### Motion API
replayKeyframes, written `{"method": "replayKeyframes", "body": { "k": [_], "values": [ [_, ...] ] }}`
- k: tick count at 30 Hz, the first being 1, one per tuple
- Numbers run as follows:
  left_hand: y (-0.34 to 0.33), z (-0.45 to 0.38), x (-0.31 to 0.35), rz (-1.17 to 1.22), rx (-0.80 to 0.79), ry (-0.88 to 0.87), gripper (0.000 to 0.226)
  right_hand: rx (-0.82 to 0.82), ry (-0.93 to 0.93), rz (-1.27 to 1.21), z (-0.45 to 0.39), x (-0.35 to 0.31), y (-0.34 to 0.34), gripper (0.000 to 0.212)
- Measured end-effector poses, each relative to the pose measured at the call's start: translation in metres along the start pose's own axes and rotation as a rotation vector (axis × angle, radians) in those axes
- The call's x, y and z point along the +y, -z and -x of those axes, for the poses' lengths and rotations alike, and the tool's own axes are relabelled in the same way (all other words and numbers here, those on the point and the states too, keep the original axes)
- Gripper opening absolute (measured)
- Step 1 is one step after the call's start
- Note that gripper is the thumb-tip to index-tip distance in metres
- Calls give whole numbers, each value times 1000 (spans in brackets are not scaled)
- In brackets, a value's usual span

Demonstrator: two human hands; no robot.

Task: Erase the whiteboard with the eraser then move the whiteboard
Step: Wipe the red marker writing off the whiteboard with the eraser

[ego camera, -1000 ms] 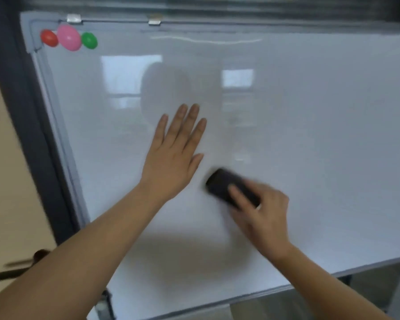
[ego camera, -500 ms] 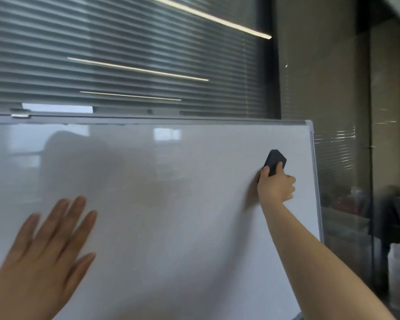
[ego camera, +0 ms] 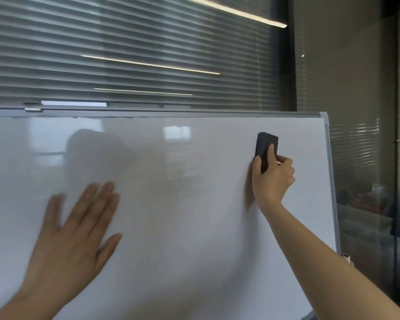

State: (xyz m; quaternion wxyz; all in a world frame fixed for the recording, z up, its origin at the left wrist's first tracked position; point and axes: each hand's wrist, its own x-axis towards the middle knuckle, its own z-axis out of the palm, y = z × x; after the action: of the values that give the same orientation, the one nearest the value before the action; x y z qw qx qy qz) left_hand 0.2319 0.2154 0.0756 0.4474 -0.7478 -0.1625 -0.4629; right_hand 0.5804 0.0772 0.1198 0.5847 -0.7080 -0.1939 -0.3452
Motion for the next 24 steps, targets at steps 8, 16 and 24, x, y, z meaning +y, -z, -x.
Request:
{"method": "replayKeyframes", "body": {
  "k": [8,16,24],
  "values": [
    [-17,-89,46,-39,-81,-27,59,97,213,-199,27,-10,-2,47],
    [-30,-117,82,-42,-99,-30,58,-45,979,-133,49,25,8,49],
    [-35,-115,85,-17,-57,-20,58,-12,482,-96,-51,83,13,47]
  ]
}}
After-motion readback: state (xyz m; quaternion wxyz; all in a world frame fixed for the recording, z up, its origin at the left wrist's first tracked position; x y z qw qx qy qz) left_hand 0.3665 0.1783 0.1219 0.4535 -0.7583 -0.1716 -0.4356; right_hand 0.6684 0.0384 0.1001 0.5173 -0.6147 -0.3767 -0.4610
